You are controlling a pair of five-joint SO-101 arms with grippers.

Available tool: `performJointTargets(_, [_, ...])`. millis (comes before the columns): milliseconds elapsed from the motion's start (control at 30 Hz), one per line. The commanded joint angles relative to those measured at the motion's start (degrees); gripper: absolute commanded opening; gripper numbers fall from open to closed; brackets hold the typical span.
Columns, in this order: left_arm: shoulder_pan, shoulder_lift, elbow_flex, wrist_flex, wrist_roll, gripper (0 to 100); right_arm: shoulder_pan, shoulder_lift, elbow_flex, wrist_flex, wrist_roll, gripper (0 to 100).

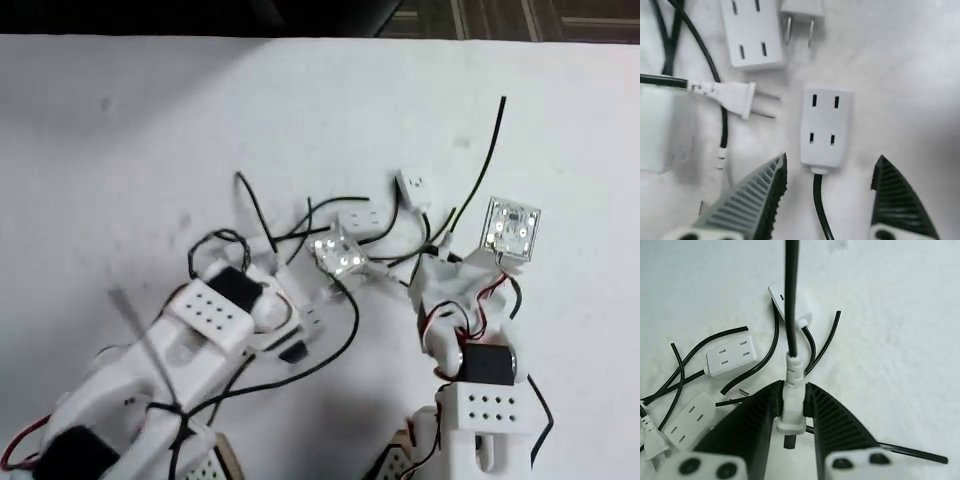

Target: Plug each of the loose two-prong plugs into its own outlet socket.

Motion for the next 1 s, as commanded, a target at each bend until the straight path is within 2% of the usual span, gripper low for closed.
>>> performJointTargets(0, [-0.31, -9.1, -8.35, 10.02, 0.53, 26, -0.04, -0.84, -0.53, -1.01, -0.53, 1.7])
performJointTargets(133, [-2.95, -20.79, -10.37, 14.77, 0.62, 26, -0.04, -0.84, -0.88, -1.1, -0.18, 1.7])
performJointTargets(367, [-17.27, -34.07, -7.38, 14.77, 0.62, 26, -0.75, -0.84, -6.24, -0.92, 0.79, 1.7])
performJointTargets(533, [-22.64, -39.87, -2.2, 11.43, 0.7, 26, -7.87, -0.84, -9.67, -0.66, 7.38, 1.7])
performJointTargets(667, [-26.68, -46.2, 3.52, 5.54, 6.07, 26, -14.2, -0.84, -11.08, -0.57, 10.81, 1.7])
performJointTargets(767, [-27.65, -51.47, 8.0, 1.76, 8.88, 26, -19.03, -0.84, -12.31, 0.48, 11.87, 1.7])
performJointTargets(967, [-27.56, -62.2, 16.09, -2.02, 13.98, 26, -28.79, -0.84, -17.49, 9.98, 11.78, 1.7])
